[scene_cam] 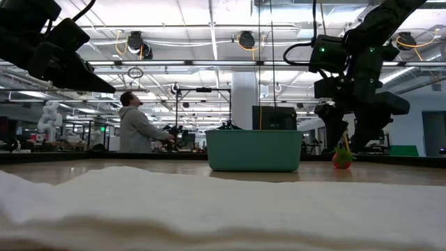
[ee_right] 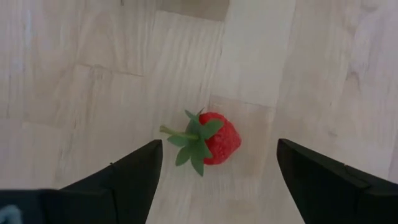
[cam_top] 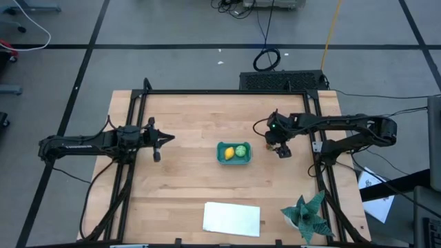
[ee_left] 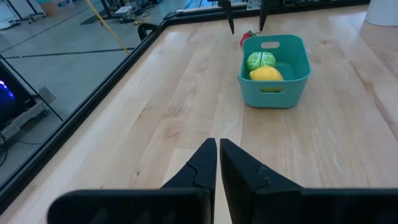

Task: Pick and placing Produce into tupperware
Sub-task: Put the red strawberry in the bin

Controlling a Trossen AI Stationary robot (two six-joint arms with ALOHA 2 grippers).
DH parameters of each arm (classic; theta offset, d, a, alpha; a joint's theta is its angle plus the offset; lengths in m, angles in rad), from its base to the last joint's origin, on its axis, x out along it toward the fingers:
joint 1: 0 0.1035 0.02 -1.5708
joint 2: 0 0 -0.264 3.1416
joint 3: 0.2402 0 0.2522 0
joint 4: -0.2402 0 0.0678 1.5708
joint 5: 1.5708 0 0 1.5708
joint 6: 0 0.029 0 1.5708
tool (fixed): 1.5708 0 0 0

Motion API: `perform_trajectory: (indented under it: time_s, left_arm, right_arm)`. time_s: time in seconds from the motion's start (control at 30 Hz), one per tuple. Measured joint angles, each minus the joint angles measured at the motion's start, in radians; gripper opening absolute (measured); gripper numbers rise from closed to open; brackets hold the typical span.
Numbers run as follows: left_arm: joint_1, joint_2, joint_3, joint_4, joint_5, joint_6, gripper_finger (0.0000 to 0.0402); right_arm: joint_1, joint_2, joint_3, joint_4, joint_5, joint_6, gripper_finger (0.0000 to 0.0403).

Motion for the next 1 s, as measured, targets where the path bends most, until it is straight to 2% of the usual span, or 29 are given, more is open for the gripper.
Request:
perform_trajectory:
  time_s: [0.33,0.77,1.0]
  left_arm:
    - [0.0,0.0,0.0,0.0,0.0,0.0,0.0026]
    - [0.0,0.0,0.0,-0.001,0.0,0.0,0.0026]
    - [0.0,0.0,0.0,-0.003,0.0,0.0,0.0026]
  right_arm:
    - [0.0,0.005,-0.029,0.035,-0.001,0.013,0.0309]
    - [0.0,0.131,-0.028,0.102,-0.007,0.007,0.0309]
    - [0.0,0.154,-0.026,0.112,-0.012,-0.011,0.0309]
